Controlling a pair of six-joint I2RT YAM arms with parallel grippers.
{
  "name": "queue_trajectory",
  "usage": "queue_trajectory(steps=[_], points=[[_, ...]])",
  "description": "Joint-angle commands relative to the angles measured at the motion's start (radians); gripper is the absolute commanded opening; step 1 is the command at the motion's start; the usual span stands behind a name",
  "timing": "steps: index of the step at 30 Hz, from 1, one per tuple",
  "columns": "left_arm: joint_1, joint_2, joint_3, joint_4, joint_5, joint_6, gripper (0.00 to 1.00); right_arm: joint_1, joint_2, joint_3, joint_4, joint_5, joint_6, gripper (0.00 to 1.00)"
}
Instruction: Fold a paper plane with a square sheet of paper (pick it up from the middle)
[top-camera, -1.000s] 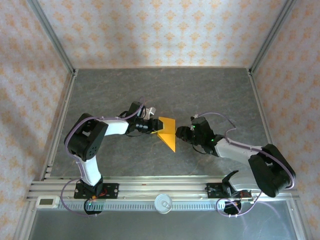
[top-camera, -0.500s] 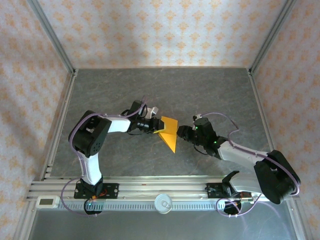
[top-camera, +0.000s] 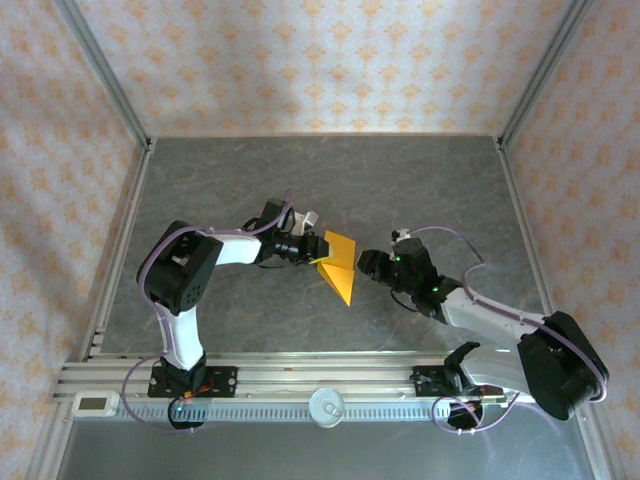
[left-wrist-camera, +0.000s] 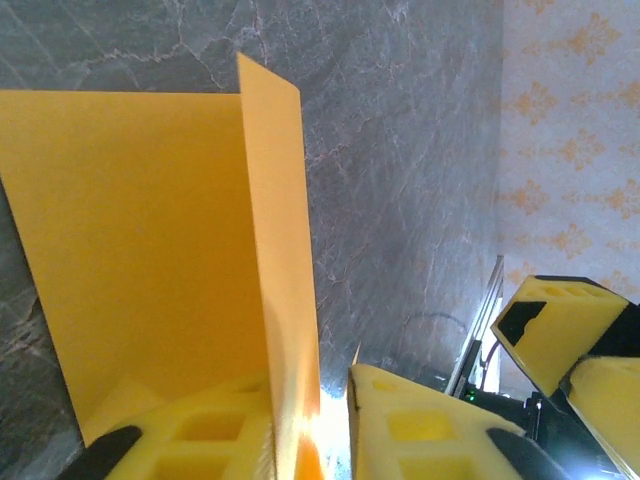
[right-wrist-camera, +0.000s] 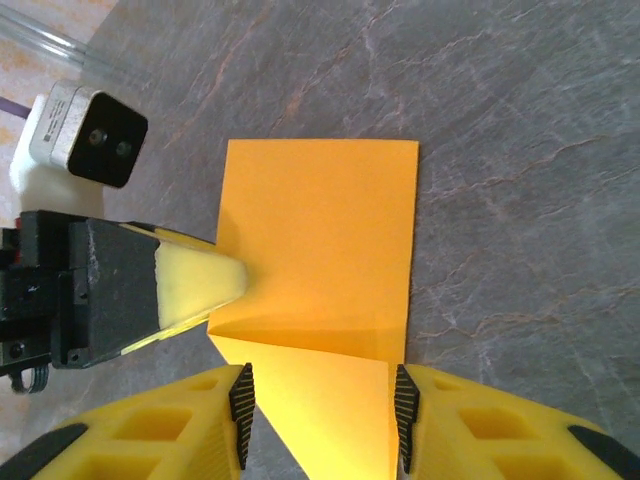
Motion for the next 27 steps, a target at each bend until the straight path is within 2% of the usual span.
queue_trajectory(steps=[1, 5, 8, 10, 12, 16, 18, 21, 27], points=[[0.004, 0.013, 0.021, 0.021, -0.017, 0.002, 0.17, -0.003, -0.033, -0.025, 0.019, 0.12, 0.031, 0.44], [0.005, -0.002, 0.017, 0.017, -0.058, -0.007, 0.1, -0.003, -0.059, -0.068, 0.094, 0.16, 0.028, 0.43], [0.006, -0.03, 0.002, 0.022, -0.104, -0.025, 0.07, -0.003, -0.058, -0.074, 0.075, 0.206, 0.025, 0.38], [0.008, -0.058, -0.015, 0.031, -0.141, -0.041, 0.06, -0.005, -0.041, -0.058, 0.04, 0.232, -0.007, 0.3], [0.008, -0.084, -0.033, 0.033, -0.182, -0.059, 0.05, -0.004, -0.01, -0.037, 0.043, 0.19, -0.059, 0.27], [0.009, -0.122, -0.071, 0.067, -0.238, -0.113, 0.04, -0.001, 0.087, 0.001, 0.108, 0.026, -0.167, 0.25], [0.009, -0.129, -0.082, 0.096, -0.245, -0.145, 0.04, 0.027, 0.107, 0.005, 0.126, 0.062, -0.215, 0.28], [0.008, -0.127, -0.08, 0.106, -0.242, -0.159, 0.06, 0.12, 0.103, -0.006, 0.165, 0.176, -0.369, 0.35], [0.009, -0.101, -0.038, 0.083, -0.183, -0.138, 0.19, 0.245, 0.135, -0.043, 0.245, 0.299, -0.595, 0.42]])
